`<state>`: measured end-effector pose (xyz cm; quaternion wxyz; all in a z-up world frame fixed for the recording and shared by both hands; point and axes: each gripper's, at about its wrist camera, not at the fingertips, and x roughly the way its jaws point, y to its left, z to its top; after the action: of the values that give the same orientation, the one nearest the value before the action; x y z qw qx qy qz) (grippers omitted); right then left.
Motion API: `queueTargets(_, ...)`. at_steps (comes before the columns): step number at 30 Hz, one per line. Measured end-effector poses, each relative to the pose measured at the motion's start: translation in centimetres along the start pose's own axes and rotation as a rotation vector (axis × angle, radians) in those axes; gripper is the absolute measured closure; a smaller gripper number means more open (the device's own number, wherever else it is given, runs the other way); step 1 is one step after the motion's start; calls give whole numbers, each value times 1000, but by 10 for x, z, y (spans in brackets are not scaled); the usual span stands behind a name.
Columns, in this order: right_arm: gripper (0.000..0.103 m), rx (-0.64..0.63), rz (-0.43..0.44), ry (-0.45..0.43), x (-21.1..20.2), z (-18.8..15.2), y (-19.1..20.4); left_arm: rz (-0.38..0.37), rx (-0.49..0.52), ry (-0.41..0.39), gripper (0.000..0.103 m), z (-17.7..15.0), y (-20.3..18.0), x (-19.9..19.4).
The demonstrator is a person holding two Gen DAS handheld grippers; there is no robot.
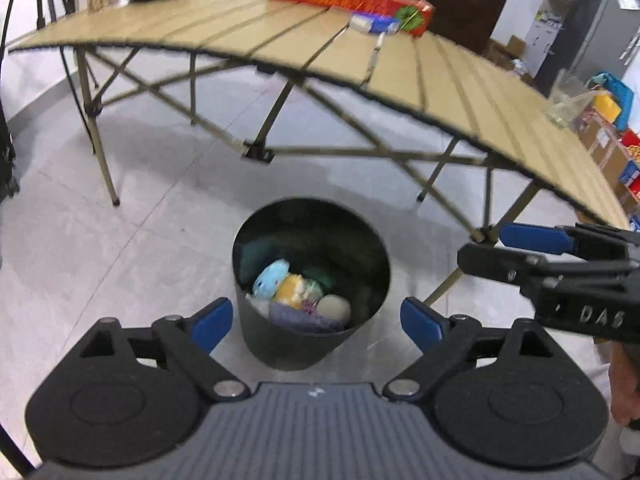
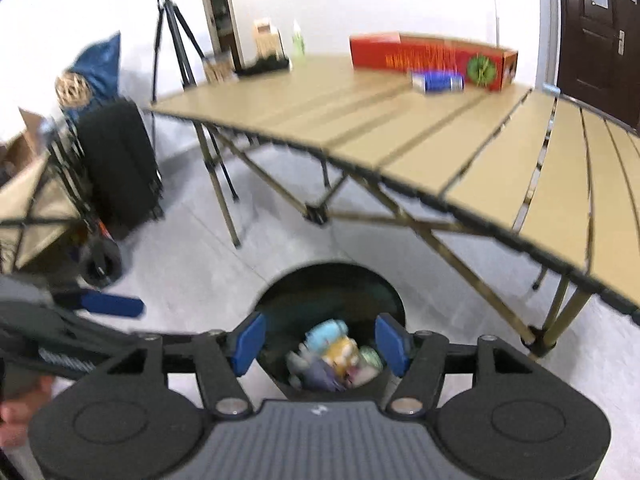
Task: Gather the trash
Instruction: 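Raise both open grippers from the bin back toward the table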
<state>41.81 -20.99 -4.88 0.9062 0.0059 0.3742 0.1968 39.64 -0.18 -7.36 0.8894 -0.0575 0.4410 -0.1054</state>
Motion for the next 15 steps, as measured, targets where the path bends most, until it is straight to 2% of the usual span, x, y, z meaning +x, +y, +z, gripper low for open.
queueTargets(4, 42, 16, 31, -105, -37, 31, -16, -51, 13, -92, 9, 29, -14, -24)
queueTargets(8, 42, -13, -33, -213, -50, 95, -49, -78, 32, -197, 8, 88, -35, -27)
queueTargets(12, 42, 13, -59, -237, -18, 178, -103, -95, 72, -306, 8, 170, -61, 0)
queueTargets(15, 43, 74, -63, -216, 35, 238, -147, -121, 24, -319, 12, 234, -67, 45)
